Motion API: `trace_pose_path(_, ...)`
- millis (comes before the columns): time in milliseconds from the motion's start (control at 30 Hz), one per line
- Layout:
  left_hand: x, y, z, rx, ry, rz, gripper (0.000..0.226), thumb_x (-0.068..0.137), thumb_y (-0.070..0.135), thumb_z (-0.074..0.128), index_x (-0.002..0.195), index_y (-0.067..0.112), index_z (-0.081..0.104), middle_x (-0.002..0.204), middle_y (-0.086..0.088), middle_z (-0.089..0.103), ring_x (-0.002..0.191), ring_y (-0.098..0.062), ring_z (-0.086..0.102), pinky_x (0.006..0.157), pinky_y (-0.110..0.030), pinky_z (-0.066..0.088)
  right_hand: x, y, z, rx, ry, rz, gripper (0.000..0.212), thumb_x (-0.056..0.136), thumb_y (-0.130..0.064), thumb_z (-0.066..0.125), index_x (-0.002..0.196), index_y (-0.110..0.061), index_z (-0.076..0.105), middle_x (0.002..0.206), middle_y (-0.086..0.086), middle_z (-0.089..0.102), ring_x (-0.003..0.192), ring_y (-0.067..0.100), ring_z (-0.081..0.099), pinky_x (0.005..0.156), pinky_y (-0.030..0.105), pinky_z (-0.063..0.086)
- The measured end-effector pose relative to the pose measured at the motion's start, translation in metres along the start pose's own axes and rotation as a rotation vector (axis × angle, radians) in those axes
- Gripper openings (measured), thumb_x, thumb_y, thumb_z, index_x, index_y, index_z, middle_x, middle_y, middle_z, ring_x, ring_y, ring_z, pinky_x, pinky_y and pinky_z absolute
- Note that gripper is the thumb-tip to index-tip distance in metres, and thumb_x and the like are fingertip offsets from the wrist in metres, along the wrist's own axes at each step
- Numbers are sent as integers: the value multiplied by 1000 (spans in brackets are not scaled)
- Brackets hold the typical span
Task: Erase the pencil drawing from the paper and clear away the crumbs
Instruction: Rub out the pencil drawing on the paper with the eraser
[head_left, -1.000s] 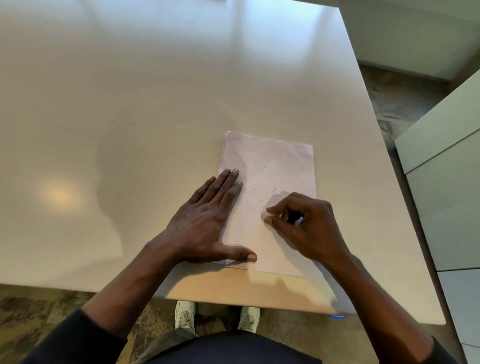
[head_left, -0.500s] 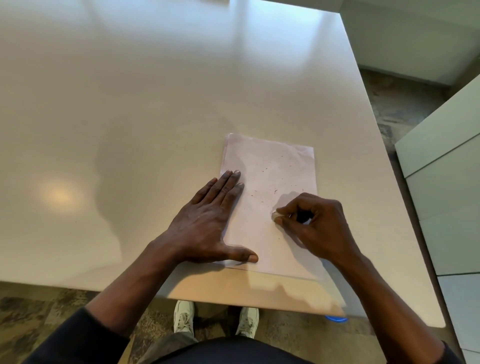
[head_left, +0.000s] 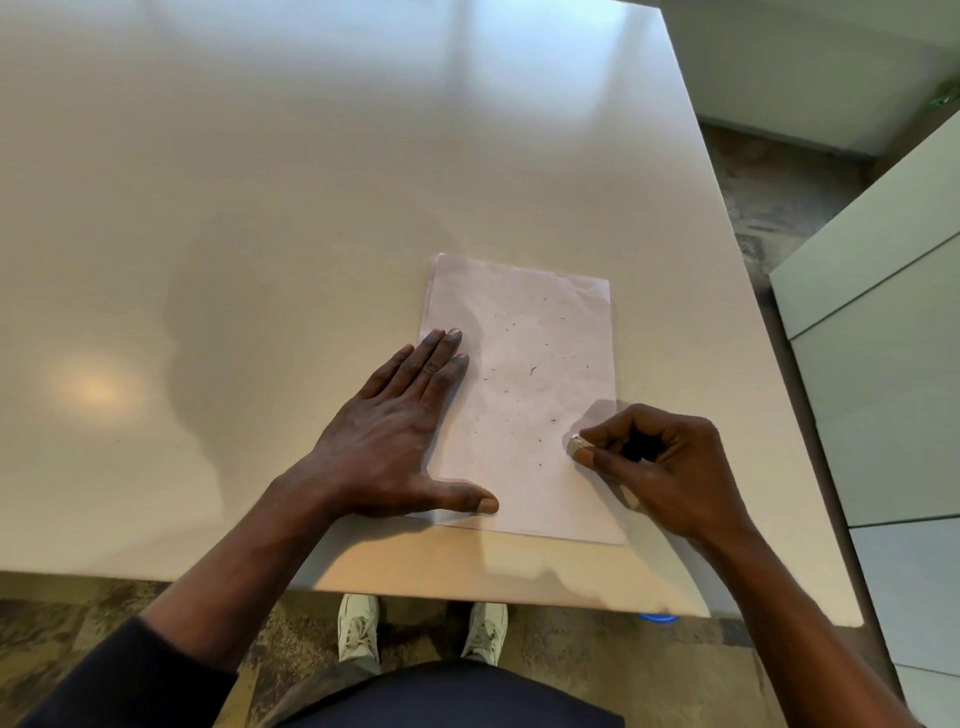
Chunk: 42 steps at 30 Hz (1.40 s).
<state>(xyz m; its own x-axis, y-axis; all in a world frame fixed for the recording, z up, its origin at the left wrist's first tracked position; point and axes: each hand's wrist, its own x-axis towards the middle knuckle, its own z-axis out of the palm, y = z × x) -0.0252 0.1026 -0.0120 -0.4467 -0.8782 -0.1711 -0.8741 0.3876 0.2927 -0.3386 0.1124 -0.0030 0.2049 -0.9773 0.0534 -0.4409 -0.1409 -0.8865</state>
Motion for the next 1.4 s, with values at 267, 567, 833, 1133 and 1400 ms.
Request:
trace_pose_path(267, 0, 0, 0, 6, 2, 1, 148, 67, 111, 36, 164, 19, -29, 166, 9, -46, 153, -5, -42, 133, -36, -12, -10, 1, 9, -132, -66, -120, 12, 83, -23, 91, 90, -17, 84, 89, -9, 77, 75, 19, 74, 67, 40, 62)
trace_pose_path(567, 0, 0, 1, -2, 1, -5, 149, 65, 111, 35, 164, 20, -29, 165, 9, -47, 151, -4, -43, 132, -34, -15, -14, 1, 8, -117, -51, -107, 11, 84, -26, 89, 91, -19, 83, 89, -10, 77, 77, 20, 73, 68, 43, 62)
trace_pose_path(833, 0, 0, 1, 1, 4, -9, 149, 64, 112, 31, 165, 20, -27, 166, 8, -46, 152, -5, -43, 133, -36, -12, -19, 4, 8, -125, -87, -142, 13, 85, -26, 90, 90, -18, 81, 88, -7, 76, 77, 20, 73, 67, 42, 61)
trace_pose_path(1133, 0, 1, 1, 2, 15, -5, 149, 66, 111, 36, 165, 19, -28, 167, 8, -45, 152, -5, -42, 133, -36, -12, -11, 6, -3, -117, 66, -101, 15, 84, -33, 86, 93, -21, 81, 86, -9, 77, 77, 21, 73, 70, 43, 62)
trace_pose_path(1400, 0, 0, 1, 6, 11, 1, 150, 66, 111, 35, 164, 18, -30, 166, 8, -47, 152, -6, -43, 132, -36, -13, -17, 7, 10, -141, -4, -189, 12, 85, -17, 90, 93, -17, 82, 87, -9, 74, 74, 19, 72, 65, 40, 60)
